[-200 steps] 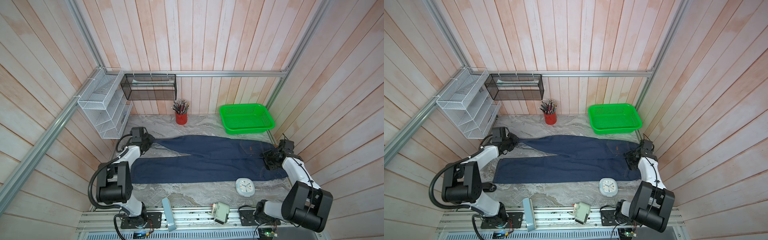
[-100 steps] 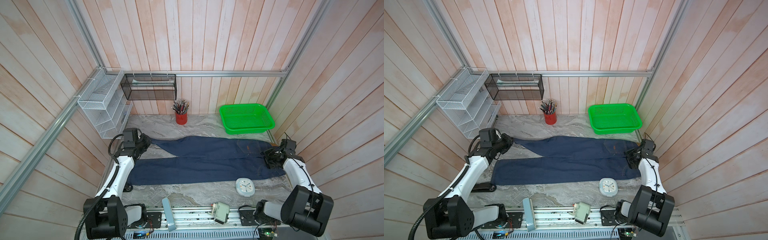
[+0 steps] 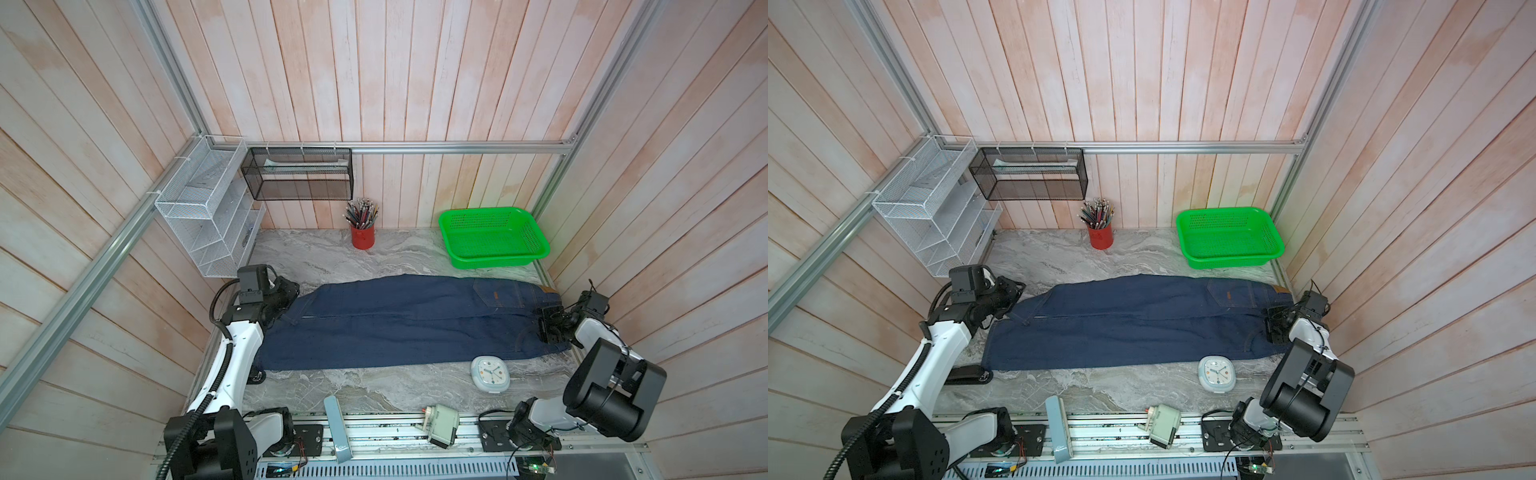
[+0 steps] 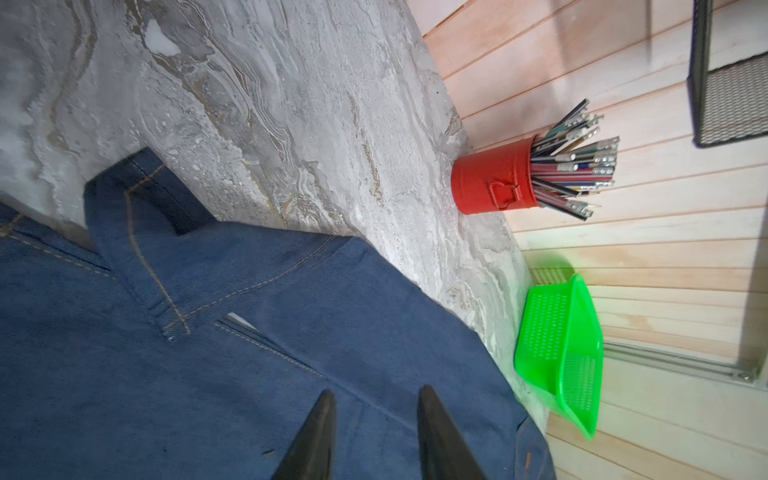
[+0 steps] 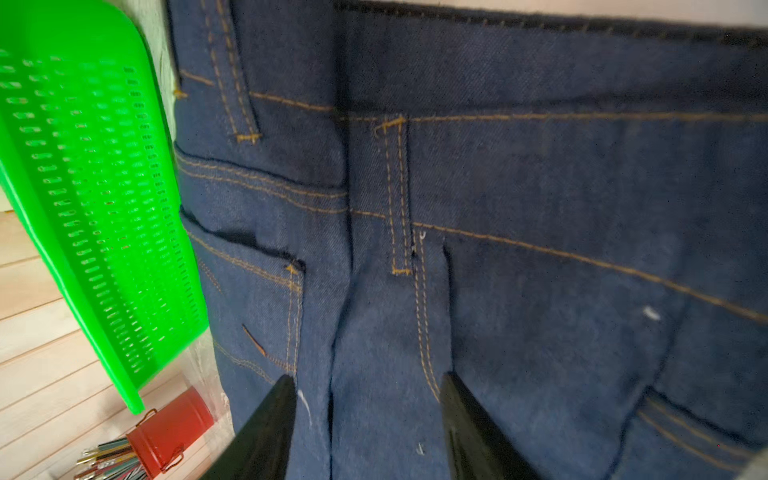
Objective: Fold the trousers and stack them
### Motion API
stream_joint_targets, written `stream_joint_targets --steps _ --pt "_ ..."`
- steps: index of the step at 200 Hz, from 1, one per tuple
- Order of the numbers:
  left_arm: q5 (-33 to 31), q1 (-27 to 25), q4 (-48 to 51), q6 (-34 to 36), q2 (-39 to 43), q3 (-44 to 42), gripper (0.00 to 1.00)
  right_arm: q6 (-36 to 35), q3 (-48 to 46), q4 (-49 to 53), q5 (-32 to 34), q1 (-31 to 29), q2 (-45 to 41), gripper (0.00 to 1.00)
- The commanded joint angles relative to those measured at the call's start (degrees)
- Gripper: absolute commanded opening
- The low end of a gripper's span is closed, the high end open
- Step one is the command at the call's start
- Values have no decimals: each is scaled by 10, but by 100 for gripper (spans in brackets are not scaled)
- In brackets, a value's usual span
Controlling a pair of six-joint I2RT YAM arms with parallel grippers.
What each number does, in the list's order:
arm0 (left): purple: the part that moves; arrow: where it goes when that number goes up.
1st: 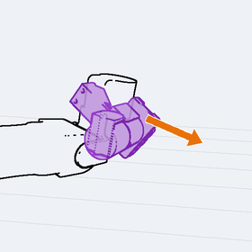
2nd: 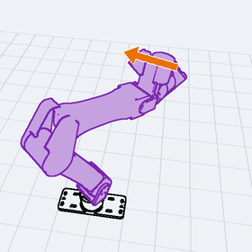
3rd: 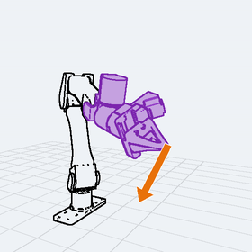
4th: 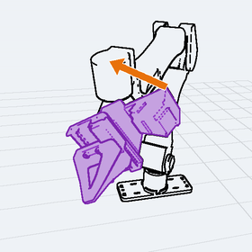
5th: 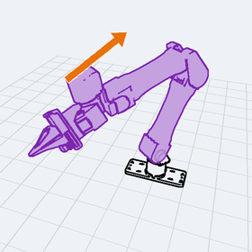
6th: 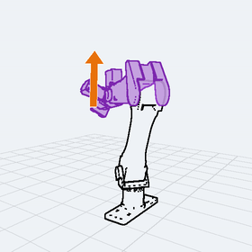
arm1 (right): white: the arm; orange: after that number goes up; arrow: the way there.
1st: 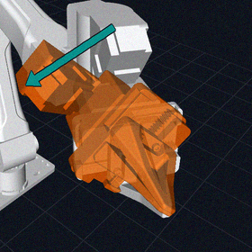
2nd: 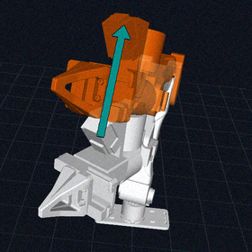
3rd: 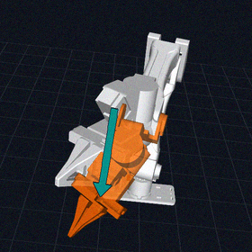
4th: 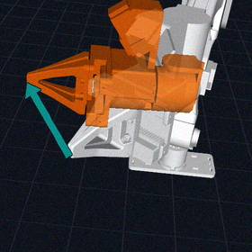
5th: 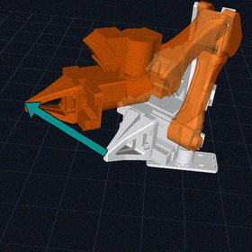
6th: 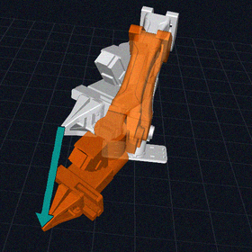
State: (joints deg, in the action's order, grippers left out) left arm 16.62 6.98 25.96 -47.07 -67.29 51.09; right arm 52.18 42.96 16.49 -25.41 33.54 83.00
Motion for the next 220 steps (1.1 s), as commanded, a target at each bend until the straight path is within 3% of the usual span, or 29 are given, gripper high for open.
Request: stream_joint_targets --steps 1,46,119,151,181,220 --pt "12 4 -6 7 -3 4 57 9 -8 -64 -36 11 9 57" --pt "32 13 -14 18 5 -3 65 4 -11 -140 -46 31 36 57" --pt "47 61 11 41 75 -19 76 -13 0 -182 -83 36 116 56" --pt "57 67 0 49 76 -31 77 -9 10 -213 -90 36 129 50" --pt "70 68 -19 50 68 -45 77 5 21 -219 -95 34 130 37" --pt "72 72 -31 55 62 -56 77 2 33 -173 -77 18 97 43"
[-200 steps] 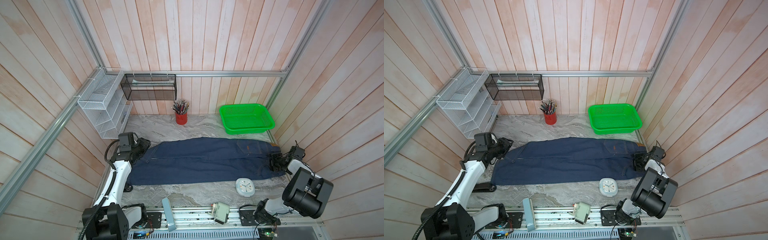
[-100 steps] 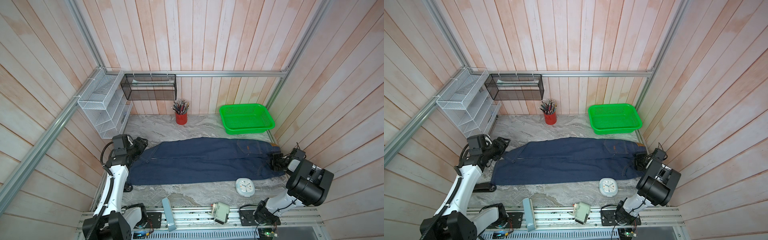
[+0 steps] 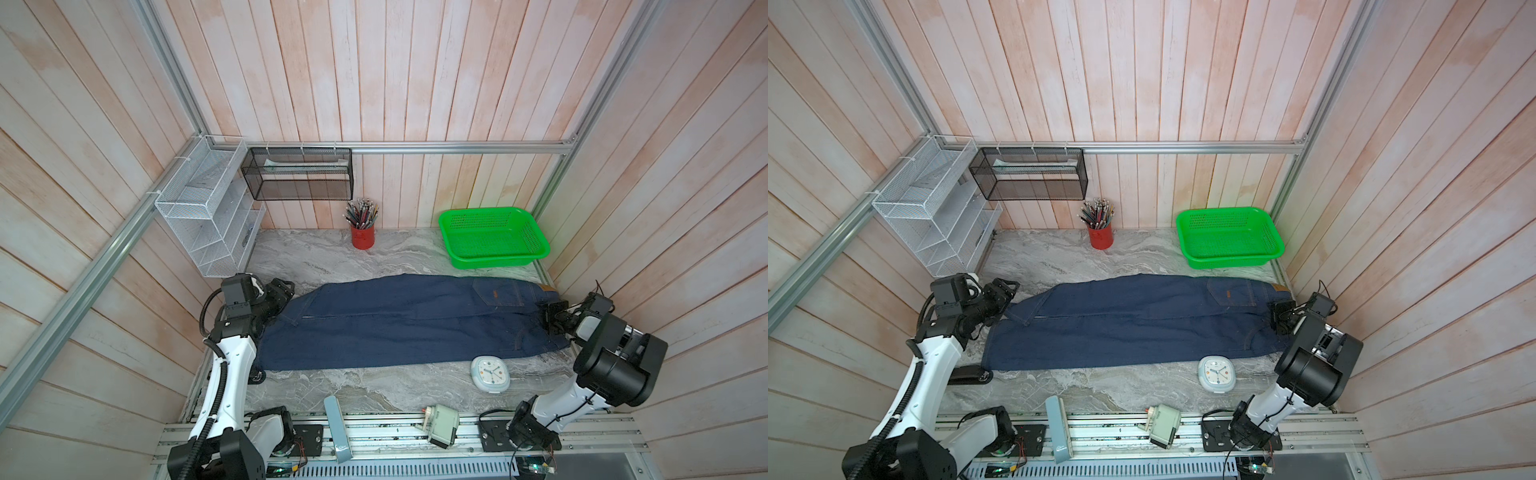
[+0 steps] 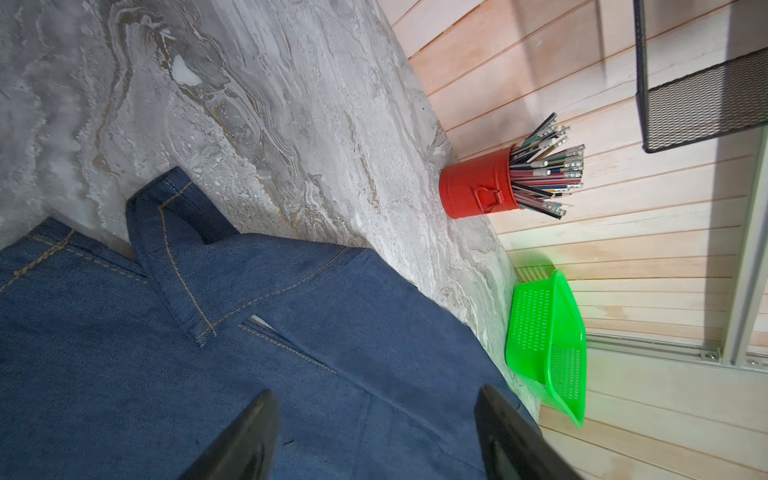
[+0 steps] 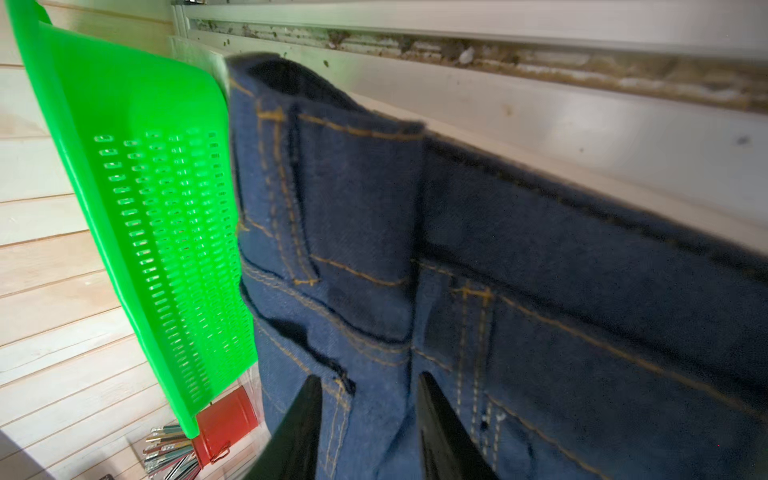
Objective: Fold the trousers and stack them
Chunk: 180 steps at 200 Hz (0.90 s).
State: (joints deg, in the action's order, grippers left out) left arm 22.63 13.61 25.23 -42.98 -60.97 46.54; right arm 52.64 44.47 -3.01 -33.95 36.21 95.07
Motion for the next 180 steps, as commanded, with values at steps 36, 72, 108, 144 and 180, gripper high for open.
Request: stream_joint_targets --steps 36,72,108,144,180 --pt "22 12 -38 16 -10 -19 77 6 20 11 24 -12 -7 45" --pt "29 22 -42 25 -19 -21 78 4 22 20 42 -17 2 46" --pt "33 24 -54 26 -26 -31 78 6 25 16 59 -18 17 46" --pt "31 24 -52 28 -25 -29 78 11 31 2 67 -21 36 47" --pt "34 25 -51 26 -25 -29 78 22 46 -22 68 -30 48 44"
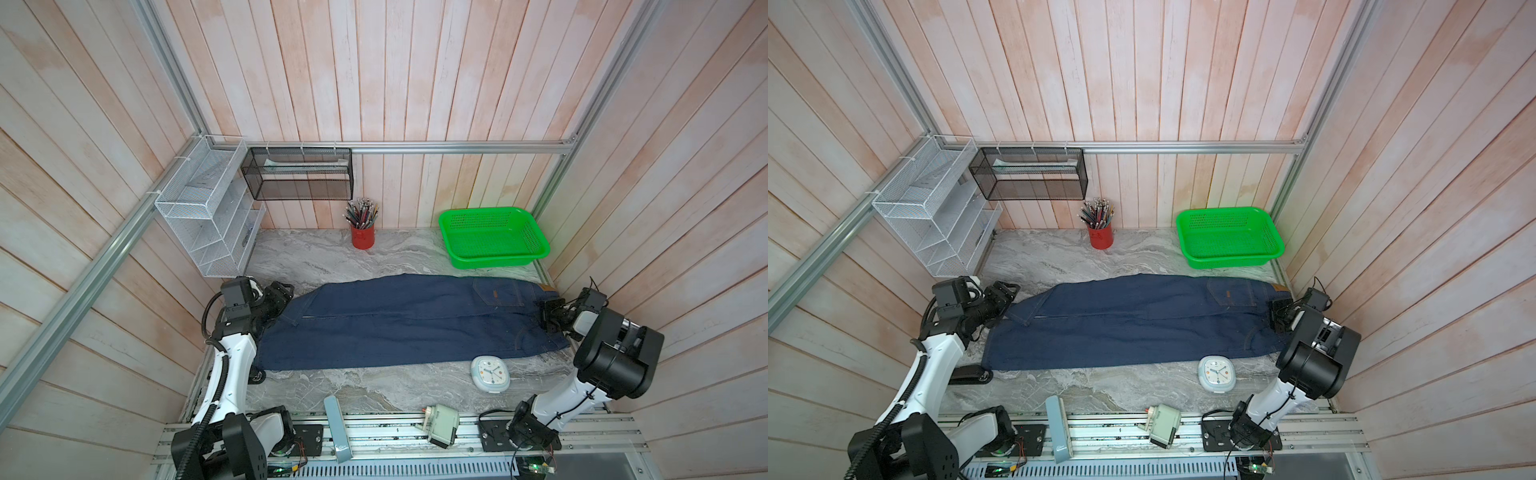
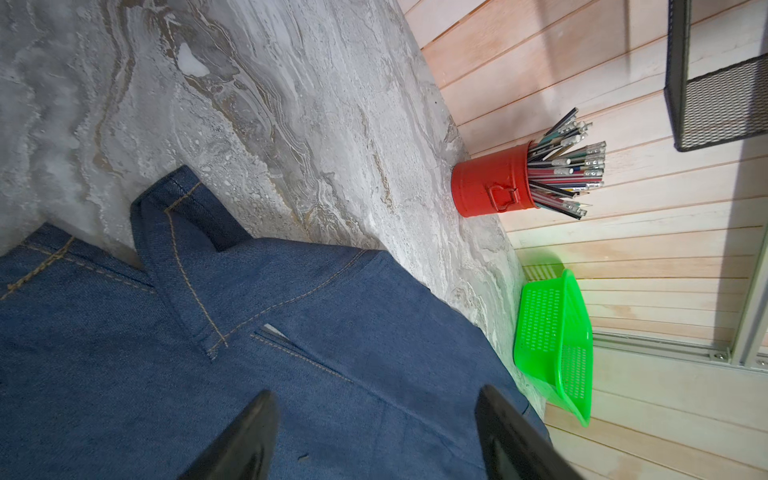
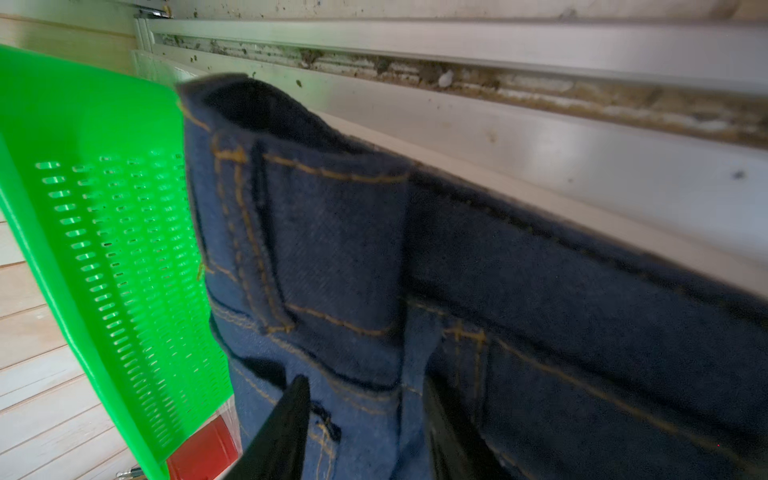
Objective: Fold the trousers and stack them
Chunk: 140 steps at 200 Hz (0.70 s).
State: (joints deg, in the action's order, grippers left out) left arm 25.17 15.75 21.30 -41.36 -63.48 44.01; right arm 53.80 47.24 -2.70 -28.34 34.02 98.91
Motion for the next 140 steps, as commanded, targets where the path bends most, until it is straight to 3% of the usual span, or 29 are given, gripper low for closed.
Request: stream_joint_targets --steps 1,32,59,109,140 --pt "9 3 -12 10 0 -4 78 11 18 -25 11 -8 9 44" --pt "7 3 -5 11 7 -6 78 17 21 -34 10 -20 -1 24" --pt "4 4 6 10 20 -9 78 24 20 -34 -3 -21 -17 0" --pt "6 5 51 4 56 -16 78 46 14 6 -30 -24 -132 0" --pt "35 6 30 -31 67 -65 79 75 -7 35 -37 -9 -217 0"
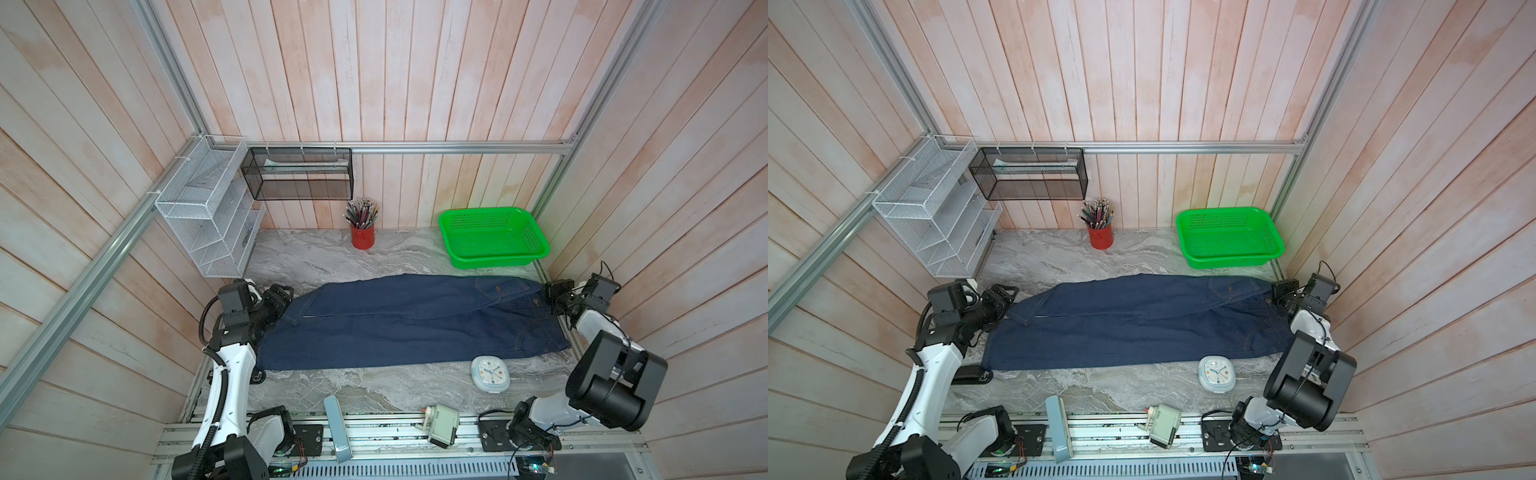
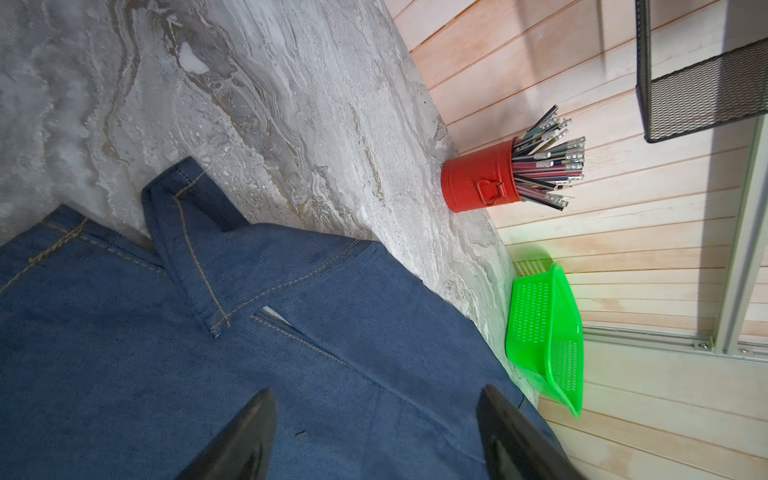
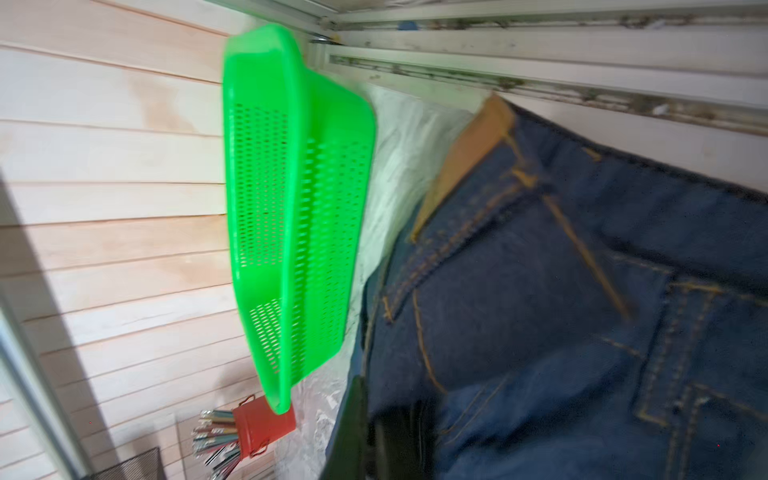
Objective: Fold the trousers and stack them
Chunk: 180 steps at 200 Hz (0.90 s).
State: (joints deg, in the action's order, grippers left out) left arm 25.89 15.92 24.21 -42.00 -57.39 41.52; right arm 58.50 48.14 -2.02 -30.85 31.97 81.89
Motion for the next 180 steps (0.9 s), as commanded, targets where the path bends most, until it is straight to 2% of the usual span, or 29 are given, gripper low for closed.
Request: stream_joint_targets --steps 1,28,50,103,136,180 --pt "30 4 -1 -26 6 -42 79 30 -17 28 -13 12 -49 0" --pt "79 4 -66 -76 -2 -103 79 60 -32 39 -29 35 -98 0" --pt "93 3 -105 -97 -17 -132 78 59 -33 71 -36 49 -120 0" --pt "57 -1 -164 -72 -80 -132 73 77 -66 46 -58 53 -137 0" --pt "11 -11 -204 -50 -159 -108 64 80 -74 30 -74 54 -131 0" --pt "-26 -34 -256 -35 -255 -73 62 84 -73 19 -82 54 -122 0"
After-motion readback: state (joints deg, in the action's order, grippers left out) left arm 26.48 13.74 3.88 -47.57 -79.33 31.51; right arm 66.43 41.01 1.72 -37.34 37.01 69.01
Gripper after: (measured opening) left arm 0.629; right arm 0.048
